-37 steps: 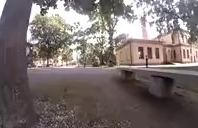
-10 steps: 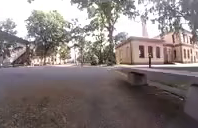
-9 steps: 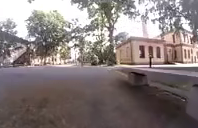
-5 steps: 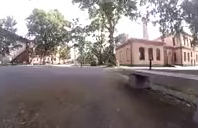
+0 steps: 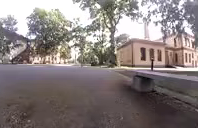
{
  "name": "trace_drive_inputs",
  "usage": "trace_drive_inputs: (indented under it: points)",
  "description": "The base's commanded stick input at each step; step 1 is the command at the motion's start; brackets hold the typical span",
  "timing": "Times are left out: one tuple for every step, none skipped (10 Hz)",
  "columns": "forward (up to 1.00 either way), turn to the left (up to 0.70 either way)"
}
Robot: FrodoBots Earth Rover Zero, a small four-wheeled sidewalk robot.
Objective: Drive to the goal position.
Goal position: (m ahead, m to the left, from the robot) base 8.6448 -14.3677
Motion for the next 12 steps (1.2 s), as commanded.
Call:
trace_drive_inputs:
  points:
    - [0.44, 0.06]
    - [0.44, 0.02]
    - [0.44, 0.02]
    - [0.44, 0.02]
    - [0.44, 0.02]
    - [0.44, 0.02]
    - [0.44, 0.02]
    - [0.44, 0.02]
    - [0.44, 0.02]
    - [0.44, 0.02]
    - [0.44, 0.02]
    - [0.44, 0.02]
